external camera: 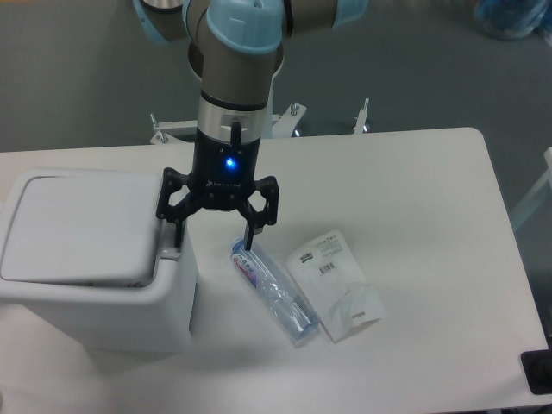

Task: Open the trash can
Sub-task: 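Push the gripper against the lid edge to flip the lid up, then raise the gripper away from the opened trash can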

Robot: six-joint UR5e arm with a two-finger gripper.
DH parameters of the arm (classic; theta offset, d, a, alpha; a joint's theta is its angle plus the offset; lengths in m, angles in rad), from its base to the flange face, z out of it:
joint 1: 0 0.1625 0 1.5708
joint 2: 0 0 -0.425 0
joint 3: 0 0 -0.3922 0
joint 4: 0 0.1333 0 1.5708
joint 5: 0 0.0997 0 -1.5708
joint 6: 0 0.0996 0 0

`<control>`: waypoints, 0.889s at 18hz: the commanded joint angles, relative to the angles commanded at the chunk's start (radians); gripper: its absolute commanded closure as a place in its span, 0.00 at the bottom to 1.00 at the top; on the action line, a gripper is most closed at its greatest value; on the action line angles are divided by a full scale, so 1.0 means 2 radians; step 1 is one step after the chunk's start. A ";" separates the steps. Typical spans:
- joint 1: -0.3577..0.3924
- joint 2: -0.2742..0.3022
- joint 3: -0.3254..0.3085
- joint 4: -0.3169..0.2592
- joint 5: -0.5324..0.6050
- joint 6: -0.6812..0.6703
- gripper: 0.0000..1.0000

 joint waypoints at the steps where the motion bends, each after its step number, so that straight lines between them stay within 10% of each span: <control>1: 0.001 0.001 -0.001 -0.001 0.000 0.000 0.00; 16: 0.070 0.006 0.086 -0.002 0.002 0.010 0.00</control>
